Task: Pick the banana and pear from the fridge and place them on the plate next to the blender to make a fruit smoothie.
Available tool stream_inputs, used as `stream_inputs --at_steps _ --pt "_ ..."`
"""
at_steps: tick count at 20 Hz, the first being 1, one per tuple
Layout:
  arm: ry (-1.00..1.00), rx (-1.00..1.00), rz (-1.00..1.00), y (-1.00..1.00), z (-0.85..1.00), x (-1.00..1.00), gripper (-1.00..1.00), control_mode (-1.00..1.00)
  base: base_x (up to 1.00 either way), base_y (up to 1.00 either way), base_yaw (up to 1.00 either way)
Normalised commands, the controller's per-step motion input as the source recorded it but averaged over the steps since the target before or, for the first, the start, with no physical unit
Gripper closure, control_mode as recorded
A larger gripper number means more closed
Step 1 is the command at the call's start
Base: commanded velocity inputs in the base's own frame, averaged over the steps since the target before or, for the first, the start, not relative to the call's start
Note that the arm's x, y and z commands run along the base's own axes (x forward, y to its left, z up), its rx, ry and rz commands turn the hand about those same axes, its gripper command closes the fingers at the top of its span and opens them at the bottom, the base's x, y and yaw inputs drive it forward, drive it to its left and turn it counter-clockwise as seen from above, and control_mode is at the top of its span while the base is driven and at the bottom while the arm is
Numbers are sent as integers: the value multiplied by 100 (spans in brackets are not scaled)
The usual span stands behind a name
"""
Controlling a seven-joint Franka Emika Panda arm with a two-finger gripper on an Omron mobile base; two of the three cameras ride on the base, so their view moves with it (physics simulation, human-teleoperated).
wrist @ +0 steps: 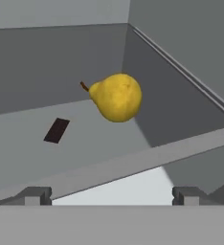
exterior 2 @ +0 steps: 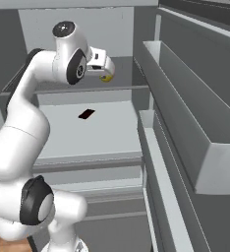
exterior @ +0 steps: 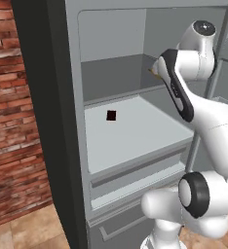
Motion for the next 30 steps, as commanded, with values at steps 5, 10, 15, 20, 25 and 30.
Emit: stream_inputs --at_steps 5,10,15,20,25,30 --pt "7 -2 0 0 -10 39 -100 -100 0 0 0" --pt "1 0 1 -7 -9 37 -100 -100 0 0 0" --pt "0 0 2 -11 -12 24 -100 -100 0 0 0" --pt "0 0 6 -8 -17 33 -100 -100 0 0 0" --pt "0 0 6 -2 -15 44 -100 -100 0 0 0" --pt "0 0 4 0 -7 46 -100 -100 0 0 0"
